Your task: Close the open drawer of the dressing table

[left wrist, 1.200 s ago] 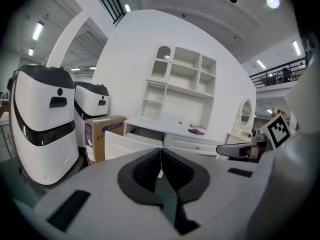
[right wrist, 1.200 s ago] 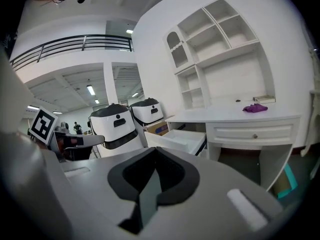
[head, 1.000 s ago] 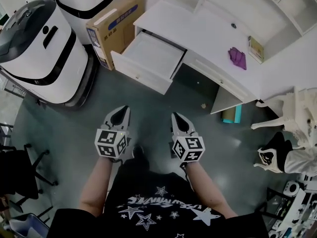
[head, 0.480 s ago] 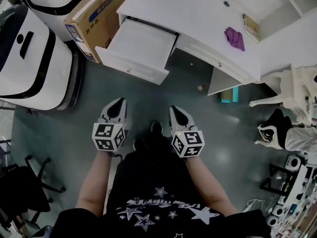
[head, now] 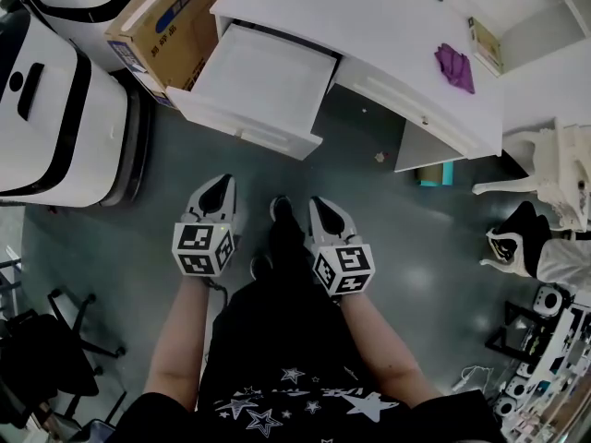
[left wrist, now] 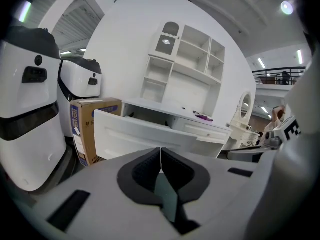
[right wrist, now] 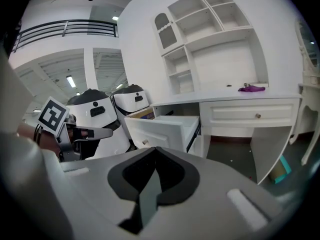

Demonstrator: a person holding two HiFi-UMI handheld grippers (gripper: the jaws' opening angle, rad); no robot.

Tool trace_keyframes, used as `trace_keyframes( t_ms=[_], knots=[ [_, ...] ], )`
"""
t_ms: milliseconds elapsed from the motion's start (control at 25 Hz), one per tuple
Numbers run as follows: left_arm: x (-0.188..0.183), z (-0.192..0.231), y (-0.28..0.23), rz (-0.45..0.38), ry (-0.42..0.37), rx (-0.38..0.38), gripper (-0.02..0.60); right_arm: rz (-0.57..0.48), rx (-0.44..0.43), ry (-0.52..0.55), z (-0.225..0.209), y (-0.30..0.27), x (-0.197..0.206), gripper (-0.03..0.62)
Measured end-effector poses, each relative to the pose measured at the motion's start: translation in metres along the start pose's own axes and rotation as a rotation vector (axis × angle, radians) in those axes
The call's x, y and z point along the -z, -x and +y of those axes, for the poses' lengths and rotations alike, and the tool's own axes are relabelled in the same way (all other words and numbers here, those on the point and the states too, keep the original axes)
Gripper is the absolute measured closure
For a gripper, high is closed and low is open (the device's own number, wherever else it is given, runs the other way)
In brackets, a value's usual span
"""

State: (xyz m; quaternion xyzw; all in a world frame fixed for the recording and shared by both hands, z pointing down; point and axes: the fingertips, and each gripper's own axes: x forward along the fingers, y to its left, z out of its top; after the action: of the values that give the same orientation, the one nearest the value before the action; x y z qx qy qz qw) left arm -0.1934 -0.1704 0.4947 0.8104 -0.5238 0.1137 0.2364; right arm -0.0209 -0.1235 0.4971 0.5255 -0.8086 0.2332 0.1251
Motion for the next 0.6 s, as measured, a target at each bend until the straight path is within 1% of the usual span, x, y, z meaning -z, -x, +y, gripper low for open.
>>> trace_keyframes(
  t_ms=[160,280,400,480,600],
  knots=[
    [0.009,0.012,-0.025,0.038,-0.002,-0.008,0.571,0.023,-0.016,-0.013,-0.007,-0.021,0.01,0.589],
    [0.014,0.021,-0.04,0.047,0.002,-0.022,0.571,0.028,-0.026,-0.011,-0.011,-0.037,0.014,0.589],
    [0.019,0.031,-0.055,0.058,-0.024,-0.048,0.571,0.031,-0.042,-0.006,-0.013,-0.05,0.017,0.589],
    [0.022,0.034,-0.066,0.067,-0.039,-0.048,0.569,0.037,-0.054,-0.011,-0.014,-0.059,0.021,0.589],
    [0.027,0.039,-0.081,0.078,-0.038,-0.045,0.569,0.051,-0.077,-0.014,-0.012,-0.072,0.026,0.589]
  ],
)
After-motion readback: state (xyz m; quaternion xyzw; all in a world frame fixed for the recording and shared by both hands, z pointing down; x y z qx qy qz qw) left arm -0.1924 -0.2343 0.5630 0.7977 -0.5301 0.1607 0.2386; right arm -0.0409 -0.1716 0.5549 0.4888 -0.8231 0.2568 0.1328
